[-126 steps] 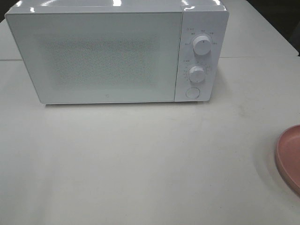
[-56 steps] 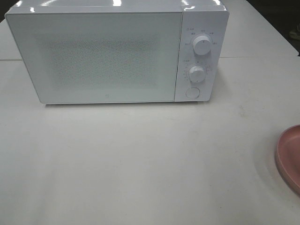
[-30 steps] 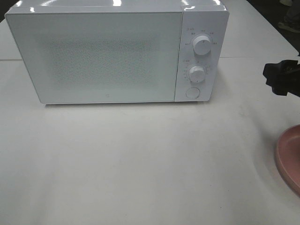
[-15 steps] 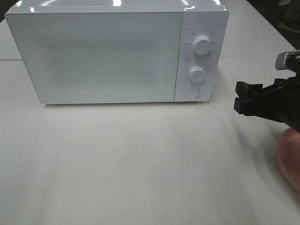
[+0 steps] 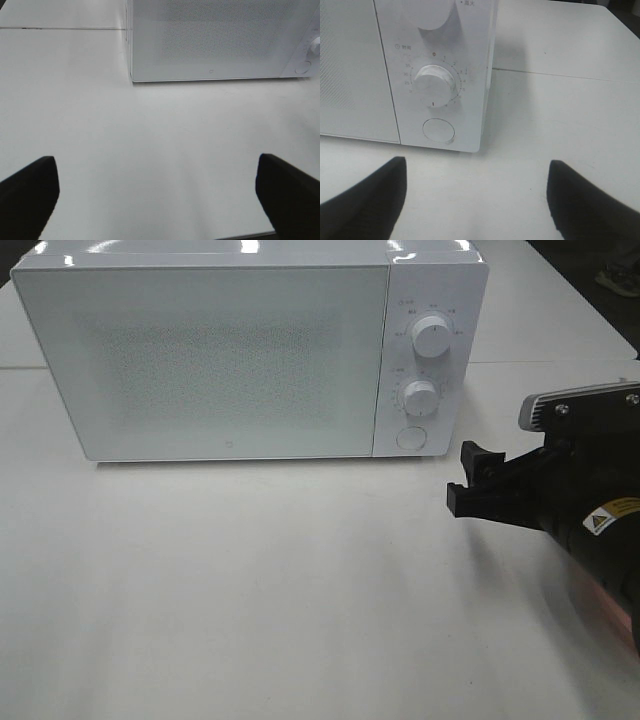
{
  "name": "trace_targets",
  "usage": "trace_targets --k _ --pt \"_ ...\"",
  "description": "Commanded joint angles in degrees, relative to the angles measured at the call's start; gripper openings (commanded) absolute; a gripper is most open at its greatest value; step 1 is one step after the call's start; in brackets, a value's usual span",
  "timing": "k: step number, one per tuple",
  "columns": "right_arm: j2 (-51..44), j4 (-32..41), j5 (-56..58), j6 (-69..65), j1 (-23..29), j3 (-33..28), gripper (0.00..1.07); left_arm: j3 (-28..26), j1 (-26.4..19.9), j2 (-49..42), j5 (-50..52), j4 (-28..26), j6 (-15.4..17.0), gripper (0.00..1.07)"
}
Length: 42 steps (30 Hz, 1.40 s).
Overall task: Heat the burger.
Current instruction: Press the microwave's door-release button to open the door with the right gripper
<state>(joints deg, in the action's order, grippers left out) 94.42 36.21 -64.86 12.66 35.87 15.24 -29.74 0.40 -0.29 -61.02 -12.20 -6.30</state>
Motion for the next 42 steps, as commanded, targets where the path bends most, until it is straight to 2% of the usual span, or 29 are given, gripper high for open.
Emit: trace_targets --k 1,8,11,13,14,16,19,21,22,23,25,27,30,32,34,42 --pt "1.2 2.46 -3.04 1.03 3.27 0.0 0.75 0.23 0.06 -0.97 0.11 -0.52 0.0 1.0" --pt "2.12 2.92 -2.41 -1.03 4.3 0.17 0.75 0.23 0.06 -0.97 0.11 -0.52 0.0 1.0" --pt "2.12 2.92 -2.58 -6.88 4.3 0.17 0.75 0.23 0.06 -0.97 0.11 -0.52 0.0 1.0" --pt "2.12 2.92 -2.64 -17.25 4.3 0.17 0.69 0.23 0.06 -0.97 0.11 -0.52 0.0 1.0" --pt "2.12 2.92 -2.64 -17.25 4.3 0.17 0.69 0.23 0.06 -0.97 0.11 -0.52 0.0 1.0" --pt "2.12 2.86 -2.64 -26.87 4.3 0.17 0.63 0.23 0.06 -0.97 0.11 -0.52 0.0 1.0" --pt "2.12 2.86 -2.64 -30.65 4.3 0.17 0.6 0.23 0.06 -0.97 0.11 -0.52 0.0 1.0" --pt "2.12 2.81 -2.64 -42.74 4.3 0.17 0.51 0.23 0.06 -0.97 0.11 -0.52 0.0 1.0" --pt "2.12 2.81 -2.64 -42.74 4.3 0.17 0.51 0.23 0.06 -0.97 0.11 -0.52 0.0 1.0" --pt "2.12 2.81 -2.64 -50.42 4.3 0.17 0.45 0.23 0.06 -0.97 0.11 -0.52 0.0 1.0" --pt "2.12 2.81 -2.64 -53.74 4.3 0.17 0.42 0.23 0.06 -0.97 0.11 -0.52 0.0 1.0" --pt "2.12 2.75 -2.58 -68.58 4.3 0.17 0.27 0.23 0.06 -0.97 0.11 -0.52 0.0 1.0" --pt "2.12 2.75 -2.46 -71.96 4.3 0.17 0.23 0.23 0.06 -0.97 0.11 -0.52 0.0 1.0" --pt "2.29 2.75 -0.34 -83.14 4.3 0.17 0.04 0.23 0.06 -0.97 0.11 -0.52 0.0 1.0" --pt "2.46 2.75 0.11 -84.57 4.3 0.17 0.0 0.23 0.06 -0.97 0.11 -0.52 0.0 1.0" --pt "6.47 2.35 0.4 -86.86 4.3 2.01 0.0 0.23 0.06 -0.97 0.11 -0.52 0.0 1.0"
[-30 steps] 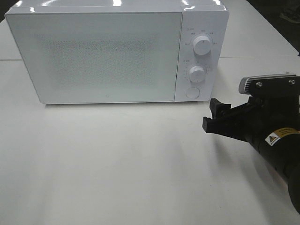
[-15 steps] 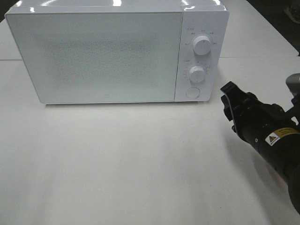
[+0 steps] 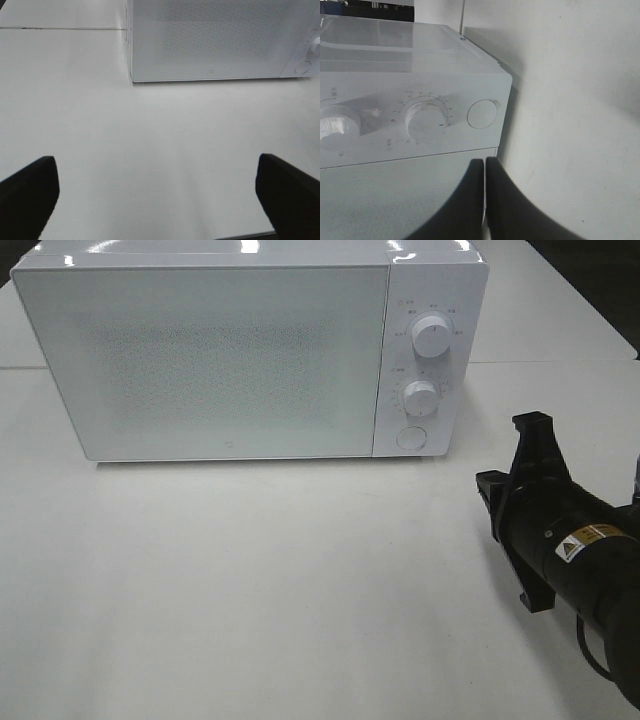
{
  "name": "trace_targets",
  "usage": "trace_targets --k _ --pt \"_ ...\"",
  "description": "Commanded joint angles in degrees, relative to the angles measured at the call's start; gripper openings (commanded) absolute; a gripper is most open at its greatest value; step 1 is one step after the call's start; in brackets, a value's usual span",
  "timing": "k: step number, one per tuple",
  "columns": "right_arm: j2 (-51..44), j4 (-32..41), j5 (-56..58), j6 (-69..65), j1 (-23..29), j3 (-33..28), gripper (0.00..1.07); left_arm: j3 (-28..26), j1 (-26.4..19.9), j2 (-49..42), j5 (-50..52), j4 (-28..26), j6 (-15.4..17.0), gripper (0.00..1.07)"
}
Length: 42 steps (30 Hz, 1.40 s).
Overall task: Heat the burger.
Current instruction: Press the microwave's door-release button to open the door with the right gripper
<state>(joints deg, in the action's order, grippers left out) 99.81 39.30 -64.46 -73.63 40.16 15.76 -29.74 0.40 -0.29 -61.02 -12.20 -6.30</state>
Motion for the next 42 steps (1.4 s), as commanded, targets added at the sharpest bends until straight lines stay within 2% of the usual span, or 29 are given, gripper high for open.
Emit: trace_targets --k 1,22,29,42 --pt "2.29 -0.8 -0.23 -0.57 0.0 2.75 0.0 0.23 0.06 -0.97 0.11 -0.52 0.0 1.0" --pt "13.92 0.52 1.43 -2.75 -0.23 15.87 0.0 0.23 0.06 -0.97 0.11 -0.52 0.0 1.0" --pt "15.76 0.06 4.47 -2.23 -3.67 20.68 0.0 0.23 0.06 -0.97 0.11 -0.52 0.0 1.0" --pt "19.02 0.11 9.0 -2.75 -7.05 26.64 0.0 0.23 0.06 -0.97 0.11 -0.52 0.0 1.0"
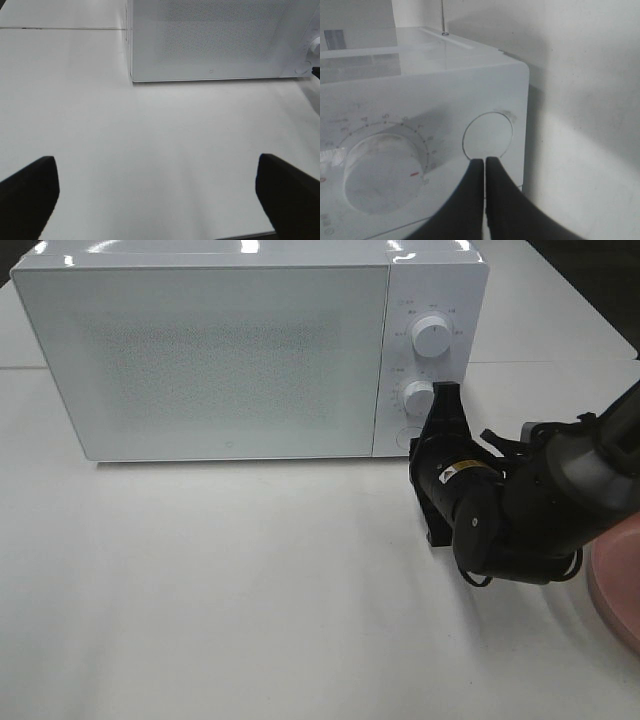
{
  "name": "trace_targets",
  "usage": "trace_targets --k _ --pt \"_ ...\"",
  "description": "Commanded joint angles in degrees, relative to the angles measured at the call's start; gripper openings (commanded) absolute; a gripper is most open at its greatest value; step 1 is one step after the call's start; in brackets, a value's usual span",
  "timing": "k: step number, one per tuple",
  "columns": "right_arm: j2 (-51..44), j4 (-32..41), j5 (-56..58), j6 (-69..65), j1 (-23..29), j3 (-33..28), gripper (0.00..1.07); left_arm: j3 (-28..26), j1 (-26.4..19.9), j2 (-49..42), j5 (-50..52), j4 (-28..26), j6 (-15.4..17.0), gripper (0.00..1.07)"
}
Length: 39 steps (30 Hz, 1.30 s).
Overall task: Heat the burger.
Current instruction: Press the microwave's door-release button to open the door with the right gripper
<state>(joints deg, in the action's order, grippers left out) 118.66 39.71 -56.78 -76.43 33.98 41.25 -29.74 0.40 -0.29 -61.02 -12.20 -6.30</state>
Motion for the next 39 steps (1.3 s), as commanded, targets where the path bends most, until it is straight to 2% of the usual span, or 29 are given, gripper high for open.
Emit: trace_targets --k 1,20,39 --pt "0.17 -0.29 1.43 0.11 -1.09 1.32 0.0 0.23 0.06 -0.97 0.11 -0.52 0.0 1.0" --pt "5.61 0.17 3.5 0.23 -2.29 8.94 0.0 0.23 0.06 -0.97 0.11 -0.52 0.0 1.0" --pt "6.47 1.49 -2.58 0.57 -3.32 11.06 0.0 0.23 0.06 -0.97 0.11 -0.52 0.0 1.0"
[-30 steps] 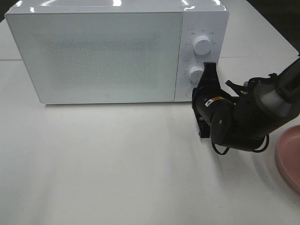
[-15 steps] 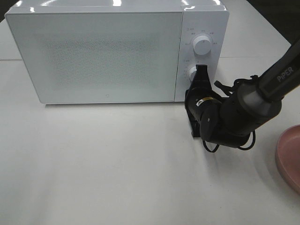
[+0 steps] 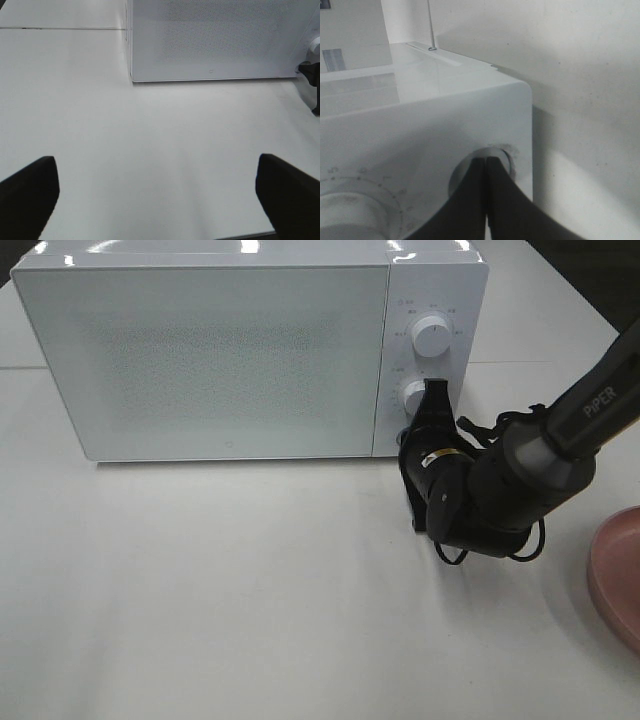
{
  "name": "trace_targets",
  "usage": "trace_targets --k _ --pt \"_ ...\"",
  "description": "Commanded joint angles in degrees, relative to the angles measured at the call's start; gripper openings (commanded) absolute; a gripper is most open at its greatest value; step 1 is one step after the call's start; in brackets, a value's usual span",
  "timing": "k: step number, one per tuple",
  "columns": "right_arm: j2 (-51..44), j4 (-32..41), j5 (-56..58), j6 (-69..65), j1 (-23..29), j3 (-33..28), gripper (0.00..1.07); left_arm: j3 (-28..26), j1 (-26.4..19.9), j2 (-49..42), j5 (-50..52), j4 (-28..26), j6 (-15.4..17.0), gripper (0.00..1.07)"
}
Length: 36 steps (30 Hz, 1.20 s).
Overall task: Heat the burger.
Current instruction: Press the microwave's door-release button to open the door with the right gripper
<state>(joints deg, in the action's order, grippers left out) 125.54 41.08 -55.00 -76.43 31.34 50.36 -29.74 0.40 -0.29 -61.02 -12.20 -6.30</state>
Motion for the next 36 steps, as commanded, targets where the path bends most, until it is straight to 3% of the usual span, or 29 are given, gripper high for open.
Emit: trace_targets --k 1,10,16,36 --pt "-0.4 0.11 -4.35 0.57 -0.69 1.95 0.0 0.23 0.06 -0.97 0.11 -0.52 0.0 1.0" --pt "0.0 2.12 -10.54 2.69 -0.69 3.32 0.0 0.23 0.06 -0.97 0.11 -0.52 0.0 1.0" --pt "2.01 2.41 -12.66 2.75 -1.49 8.25 0.0 0.23 0.06 -0.97 0.11 -0.52 0.0 1.0" --pt "0.92 -0.06 -8.65 2.92 -0.86 6.07 0.0 0.23 0.06 -0.97 0.11 -0.52 0.0 1.0"
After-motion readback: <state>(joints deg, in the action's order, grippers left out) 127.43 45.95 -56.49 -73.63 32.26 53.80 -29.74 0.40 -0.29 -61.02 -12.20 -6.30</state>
